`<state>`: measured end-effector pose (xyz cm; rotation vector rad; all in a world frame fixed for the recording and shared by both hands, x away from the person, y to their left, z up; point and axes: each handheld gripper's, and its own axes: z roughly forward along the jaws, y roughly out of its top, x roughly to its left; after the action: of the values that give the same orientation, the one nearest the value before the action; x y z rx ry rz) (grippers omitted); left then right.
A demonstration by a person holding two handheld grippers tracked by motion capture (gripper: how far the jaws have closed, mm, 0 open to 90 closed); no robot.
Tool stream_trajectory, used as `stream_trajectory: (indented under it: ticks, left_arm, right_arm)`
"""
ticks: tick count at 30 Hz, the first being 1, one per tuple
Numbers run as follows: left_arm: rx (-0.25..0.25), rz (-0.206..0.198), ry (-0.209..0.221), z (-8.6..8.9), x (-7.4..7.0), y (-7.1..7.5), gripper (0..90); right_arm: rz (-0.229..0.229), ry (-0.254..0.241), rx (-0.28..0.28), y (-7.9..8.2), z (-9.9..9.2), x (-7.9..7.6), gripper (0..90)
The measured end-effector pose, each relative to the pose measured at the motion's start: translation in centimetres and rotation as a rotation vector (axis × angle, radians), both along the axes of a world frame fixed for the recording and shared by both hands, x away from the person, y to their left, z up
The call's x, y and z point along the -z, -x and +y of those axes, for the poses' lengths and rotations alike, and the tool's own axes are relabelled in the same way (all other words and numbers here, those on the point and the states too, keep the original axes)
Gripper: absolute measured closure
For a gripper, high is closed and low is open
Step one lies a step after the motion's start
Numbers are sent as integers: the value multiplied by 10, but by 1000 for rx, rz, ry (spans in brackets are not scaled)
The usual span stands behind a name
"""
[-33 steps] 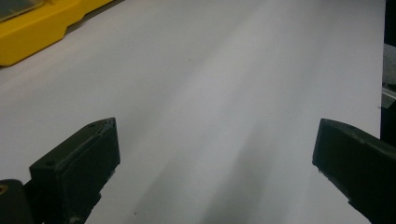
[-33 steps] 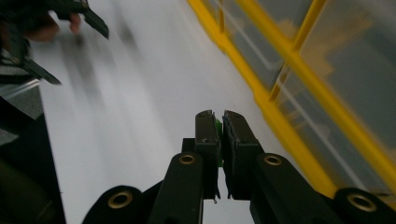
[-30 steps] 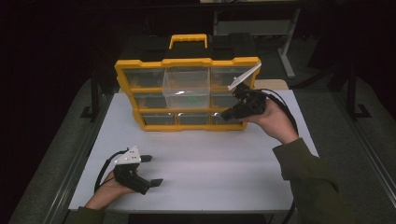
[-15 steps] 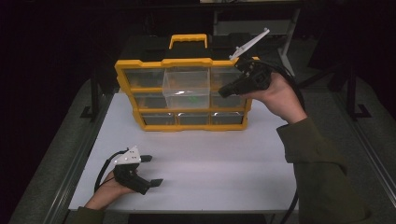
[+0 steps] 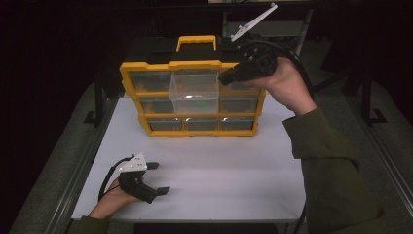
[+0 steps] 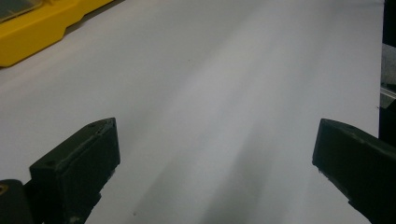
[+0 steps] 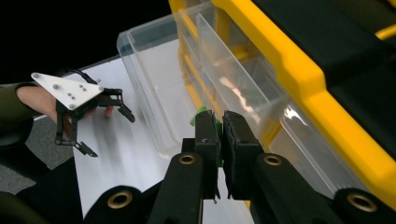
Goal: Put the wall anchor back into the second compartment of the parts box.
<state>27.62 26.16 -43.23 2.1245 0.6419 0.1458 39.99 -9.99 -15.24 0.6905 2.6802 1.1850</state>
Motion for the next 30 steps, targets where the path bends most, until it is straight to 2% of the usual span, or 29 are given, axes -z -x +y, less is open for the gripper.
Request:
stream_trajectory:
  ticks: [5,8,13,14,16,20,26,30]
  left_arm:
    - [3,-9,-1,1,-1,-1,8]
    - [5,-9,-4,1,0,-1,8]
    - [5,-10,-1,1,-1,-1,8]
    - [4,-10,0,1,-1,-1,8]
    - [5,-10,-1,1,-1,-1,7]
    - [4,-6,-3,1,0,-1,7]
    - [6,-4,-6,0,0,-1,8]
    - [4,-3,-3,0,0,0,8]
  right_arm:
    - [-7,-1,-16,-4,12,2,844]
    - [8,-6,-23,-6,18,4,843]
    - [-4,-1,-28,-9,24,7,833]
    - [-11,-1,-26,-9,24,6,802]
    - [-12,-17,-10,-9,22,5,730]
    - [-24,-32,16,-7,15,2,642]
    - [-35,-49,51,-2,-2,3,561]
    - [-34,-58,75,5,-11,10,513]
